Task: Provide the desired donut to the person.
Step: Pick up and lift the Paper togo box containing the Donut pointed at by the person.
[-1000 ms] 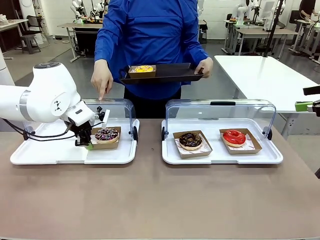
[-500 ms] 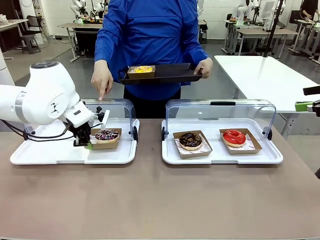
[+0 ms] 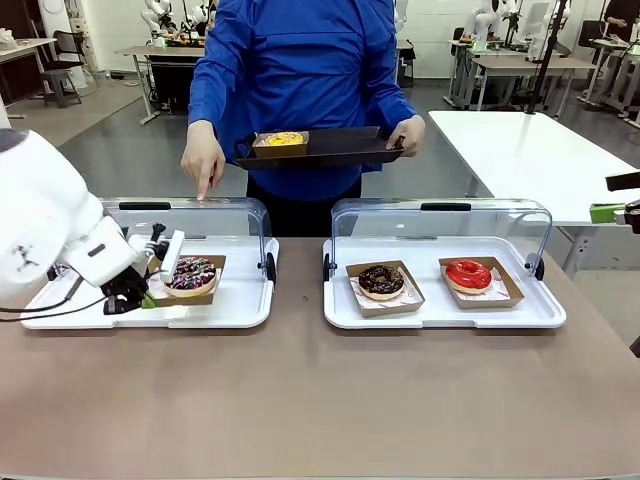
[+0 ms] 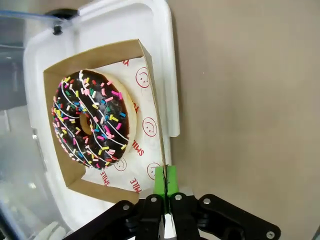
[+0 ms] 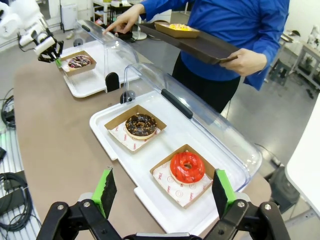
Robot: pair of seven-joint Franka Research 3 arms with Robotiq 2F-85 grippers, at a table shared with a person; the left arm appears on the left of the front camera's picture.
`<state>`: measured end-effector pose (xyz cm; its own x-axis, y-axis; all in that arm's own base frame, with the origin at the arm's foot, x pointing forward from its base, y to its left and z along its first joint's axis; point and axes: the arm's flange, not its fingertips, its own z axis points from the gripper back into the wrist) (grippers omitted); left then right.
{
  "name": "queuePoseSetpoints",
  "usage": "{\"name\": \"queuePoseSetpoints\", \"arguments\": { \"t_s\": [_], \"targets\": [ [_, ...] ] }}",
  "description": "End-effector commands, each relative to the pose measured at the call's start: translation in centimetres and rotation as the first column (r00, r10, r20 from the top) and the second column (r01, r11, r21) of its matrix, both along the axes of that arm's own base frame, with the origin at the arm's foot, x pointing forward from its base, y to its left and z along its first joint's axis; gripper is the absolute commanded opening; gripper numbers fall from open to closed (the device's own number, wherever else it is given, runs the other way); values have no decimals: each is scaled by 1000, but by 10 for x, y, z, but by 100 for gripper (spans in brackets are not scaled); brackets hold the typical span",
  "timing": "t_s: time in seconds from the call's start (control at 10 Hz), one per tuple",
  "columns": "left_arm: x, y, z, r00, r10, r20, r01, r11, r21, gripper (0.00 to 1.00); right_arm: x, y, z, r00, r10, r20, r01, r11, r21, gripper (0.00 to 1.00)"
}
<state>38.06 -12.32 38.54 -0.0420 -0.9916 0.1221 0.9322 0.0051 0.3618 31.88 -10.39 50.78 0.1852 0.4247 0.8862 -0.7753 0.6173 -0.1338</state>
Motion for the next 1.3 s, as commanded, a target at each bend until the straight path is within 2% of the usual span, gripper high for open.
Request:
{"name": "queuePoseSetpoints", "arguments": {
  "t_s": [0.0,0.2,0.4,0.6,0.7,0.8,1.2],
  "targets": [
    [-70,34,22,999,-52,6,53,995,-90,0,4,0,-2,1000,5,30,-6,1000,23,100],
    [-103,47,63,998,-62,18,64,993,-101,0,4,0,-2,1000,5,30,-6,1000,23,100],
    [-115,53,105,998,-45,36,47,998,-49,0,4,0,-2,1000,5,30,-6,1000,23,100],
    [-110,52,132,999,-30,20,31,999,-15,0,4,0,-2,1000,5,30,-6,1000,23,100],
    [-95,47,133,997,-56,-46,57,998,17,0,4,0,-2,1000,5,30,-6,1000,23,100],
    [-96,51,145,998,-56,22,58,997,-48,0,4,0,-2,1000,5,30,-6,1000,23,100],
    [-96,51,145,998,-56,22,58,997,-48,0,4,0,-2,1000,5,30,-6,1000,23,100]
  ]
}}
